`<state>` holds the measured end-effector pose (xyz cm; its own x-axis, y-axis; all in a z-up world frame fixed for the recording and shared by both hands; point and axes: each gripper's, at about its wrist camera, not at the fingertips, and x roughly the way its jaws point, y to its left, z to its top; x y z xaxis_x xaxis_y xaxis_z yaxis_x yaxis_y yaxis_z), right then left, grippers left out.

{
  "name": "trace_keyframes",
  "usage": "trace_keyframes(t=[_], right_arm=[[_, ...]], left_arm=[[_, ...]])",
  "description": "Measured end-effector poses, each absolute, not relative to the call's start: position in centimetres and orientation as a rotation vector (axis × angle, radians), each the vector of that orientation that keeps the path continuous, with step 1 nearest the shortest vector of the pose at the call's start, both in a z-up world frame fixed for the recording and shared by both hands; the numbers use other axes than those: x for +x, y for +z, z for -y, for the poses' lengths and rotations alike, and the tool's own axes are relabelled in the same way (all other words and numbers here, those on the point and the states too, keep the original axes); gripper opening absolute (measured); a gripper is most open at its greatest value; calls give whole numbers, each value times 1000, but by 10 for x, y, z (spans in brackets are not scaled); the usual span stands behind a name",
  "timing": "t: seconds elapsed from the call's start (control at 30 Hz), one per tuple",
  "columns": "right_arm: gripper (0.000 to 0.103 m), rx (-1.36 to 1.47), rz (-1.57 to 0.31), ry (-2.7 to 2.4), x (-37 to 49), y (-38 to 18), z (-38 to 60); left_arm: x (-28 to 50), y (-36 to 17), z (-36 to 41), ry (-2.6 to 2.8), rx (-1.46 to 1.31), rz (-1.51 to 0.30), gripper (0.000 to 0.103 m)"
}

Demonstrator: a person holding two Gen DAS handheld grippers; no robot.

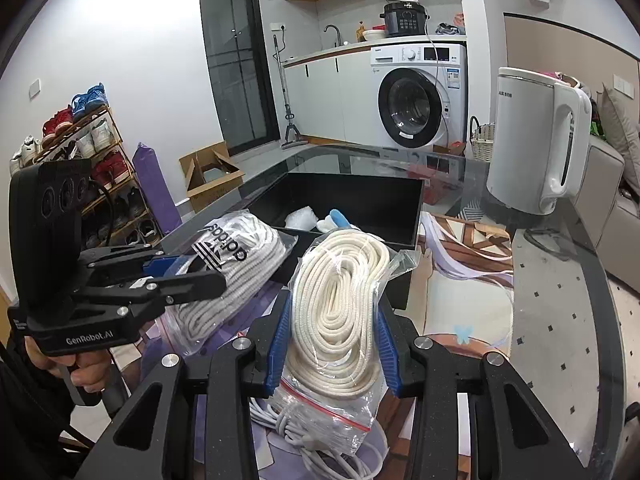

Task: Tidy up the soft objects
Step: 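Grasp the bagged Adidas laces with the left gripper while the right gripper holds the rope, then carry both bags over the black box with both grippers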

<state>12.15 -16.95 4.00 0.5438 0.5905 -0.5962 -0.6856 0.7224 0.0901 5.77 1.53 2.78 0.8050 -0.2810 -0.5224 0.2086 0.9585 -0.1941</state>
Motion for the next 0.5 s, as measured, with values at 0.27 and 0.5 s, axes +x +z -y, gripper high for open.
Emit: trace_keyframes(t=[0.27,0.5], right_arm=[[39,-158,-629,764,118,43,170],[39,-157,-608,771,117,48,169]], left_arm=[[56,35,-21,-240,-145,-547,26],[65,44,-27,-210,-172,-509,26]])
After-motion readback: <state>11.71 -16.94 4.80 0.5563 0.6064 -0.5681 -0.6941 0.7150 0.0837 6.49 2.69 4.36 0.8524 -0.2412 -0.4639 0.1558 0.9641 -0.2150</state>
